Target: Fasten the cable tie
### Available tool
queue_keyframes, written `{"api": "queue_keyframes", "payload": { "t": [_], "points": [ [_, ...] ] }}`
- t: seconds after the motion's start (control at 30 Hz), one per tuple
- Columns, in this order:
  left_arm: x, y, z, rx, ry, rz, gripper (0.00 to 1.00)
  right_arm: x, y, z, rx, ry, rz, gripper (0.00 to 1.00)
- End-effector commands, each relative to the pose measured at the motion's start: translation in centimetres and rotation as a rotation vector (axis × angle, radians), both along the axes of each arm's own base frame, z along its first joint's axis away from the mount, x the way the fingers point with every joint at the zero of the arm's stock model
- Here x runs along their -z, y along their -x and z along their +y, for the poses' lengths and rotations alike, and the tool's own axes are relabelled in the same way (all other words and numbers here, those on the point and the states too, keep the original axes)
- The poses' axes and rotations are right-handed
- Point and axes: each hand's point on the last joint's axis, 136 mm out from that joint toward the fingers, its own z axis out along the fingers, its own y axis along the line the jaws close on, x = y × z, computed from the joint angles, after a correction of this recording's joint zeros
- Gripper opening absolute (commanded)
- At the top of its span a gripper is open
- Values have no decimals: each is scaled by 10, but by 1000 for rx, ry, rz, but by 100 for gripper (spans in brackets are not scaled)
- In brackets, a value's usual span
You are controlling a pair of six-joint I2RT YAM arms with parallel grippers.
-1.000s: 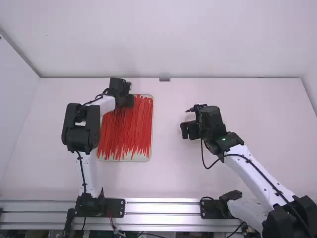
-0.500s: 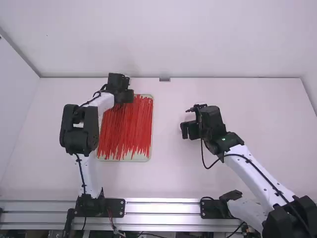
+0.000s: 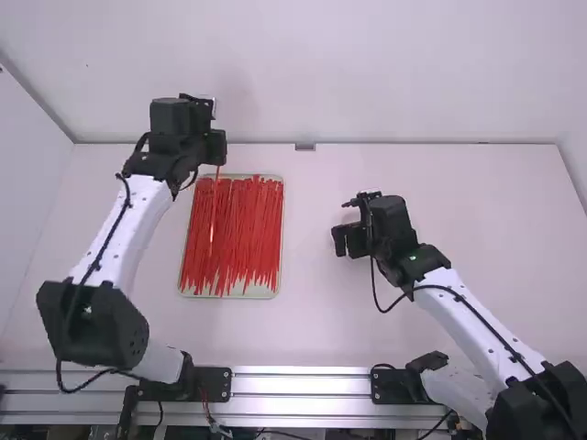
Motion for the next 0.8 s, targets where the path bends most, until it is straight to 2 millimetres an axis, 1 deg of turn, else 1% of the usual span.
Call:
{"api": "queue_keyframes", "payload": {
  "t": [0.0,0.07,0.1,0.13,0.2,0.23,0.27,0.3,0.4,0.53,0.67,0.73,0.77],
  "points": [
    [-31,22,-5,34,-17,-75,2,-11,-6,4,-4,-12,-23,99],
    [-44,39,-3,31,-17,-116,2,-11,-6,4,-4,-12,-23,99],
    [-47,44,-3,31,-16,-129,2,-11,-6,4,-4,-13,-23,99],
    [-54,57,-2,30,-15,-165,2,-11,-6,4,-4,-13,-23,99],
    [-60,73,3,1,-14,-207,2,-11,-5,6,-13,-20,-19,99],
    [-60,77,5,-12,-11,-217,2,-11,-5,8,-20,-25,-17,99],
    [-60,88,10,-44,-4,-240,2,-12,-4,10,-31,-36,-14,99],
    [-57,96,13,-66,7,-256,2,-12,-3,12,-39,-44,-13,99],
    [-46,113,13,-77,39,-277,2,-14,-2,17,-65,-65,-12,99],
    [-26,127,14,-101,92,-276,2,-18,2,27,-110,-107,-9,99],
    [-4,133,13,-131,178,-248,2,-25,6,41,-177,-169,-11,99],
    [2,133,8,-112,210,-238,2,-29,9,48,-226,-188,-21,99],
    [7,134,1,-85,237,-229,2,-34,13,56,-283,-214,-33,99]
  ]
}}
